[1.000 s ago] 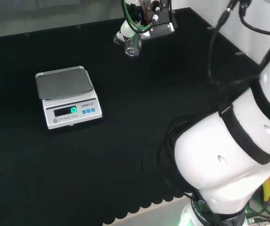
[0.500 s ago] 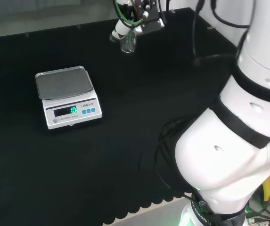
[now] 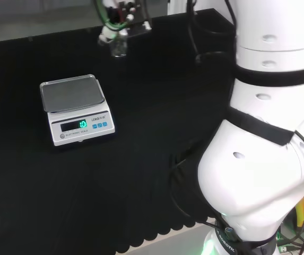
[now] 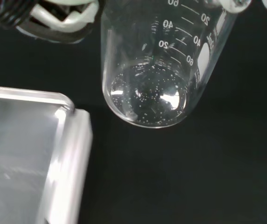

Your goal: Put the beaker on the electronic balance.

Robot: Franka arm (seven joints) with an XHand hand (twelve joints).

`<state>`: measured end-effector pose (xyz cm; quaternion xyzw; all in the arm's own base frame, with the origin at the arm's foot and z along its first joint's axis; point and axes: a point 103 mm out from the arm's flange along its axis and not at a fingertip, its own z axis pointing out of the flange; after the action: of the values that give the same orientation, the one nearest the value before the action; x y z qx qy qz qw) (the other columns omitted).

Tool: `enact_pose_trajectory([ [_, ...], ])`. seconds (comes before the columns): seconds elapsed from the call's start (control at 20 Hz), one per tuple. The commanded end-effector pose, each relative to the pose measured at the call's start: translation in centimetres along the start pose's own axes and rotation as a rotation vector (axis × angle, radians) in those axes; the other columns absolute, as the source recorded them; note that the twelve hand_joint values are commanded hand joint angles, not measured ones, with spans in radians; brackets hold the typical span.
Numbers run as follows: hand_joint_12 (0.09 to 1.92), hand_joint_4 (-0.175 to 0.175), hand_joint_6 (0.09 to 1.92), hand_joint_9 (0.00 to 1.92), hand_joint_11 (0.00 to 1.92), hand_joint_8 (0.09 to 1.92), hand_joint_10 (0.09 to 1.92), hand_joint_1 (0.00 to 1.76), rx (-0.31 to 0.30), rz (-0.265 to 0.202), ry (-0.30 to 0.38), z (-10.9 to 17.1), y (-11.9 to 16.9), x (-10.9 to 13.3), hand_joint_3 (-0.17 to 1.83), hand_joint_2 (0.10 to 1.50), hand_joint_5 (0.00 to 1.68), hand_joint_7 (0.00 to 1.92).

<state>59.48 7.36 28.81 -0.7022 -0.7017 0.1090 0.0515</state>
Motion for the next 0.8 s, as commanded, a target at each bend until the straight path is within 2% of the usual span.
enact_pose_trajectory([
  [0.05,0.59,-0.175,0.64,1.92,1.77,0.40,0.20,1.20,0.015,0.003,-0.019,0.7,2.5,11.4,0.66,0.65,1.29,1.65],
  [0.4,0.59,-0.175,0.65,1.92,1.77,0.40,0.19,1.20,0.020,-0.008,-0.044,1.2,2.0,15.3,0.67,0.65,1.29,1.65],
  [0.6,0.59,-0.175,0.65,1.92,1.76,0.40,0.19,1.20,0.032,-0.021,-0.029,2.3,1.8,15.3,0.67,0.65,1.29,1.65],
  [0.7,0.59,-0.175,0.65,1.92,1.76,0.40,0.19,1.20,0.038,-0.007,0.001,2.9,1.7,14.9,0.67,0.65,1.29,1.66],
  [0.8,0.59,-0.175,0.65,1.92,1.76,0.40,0.19,1.20,0.037,-0.013,0.012,3.6,1.6,14.8,0.67,0.65,1.29,1.66],
])
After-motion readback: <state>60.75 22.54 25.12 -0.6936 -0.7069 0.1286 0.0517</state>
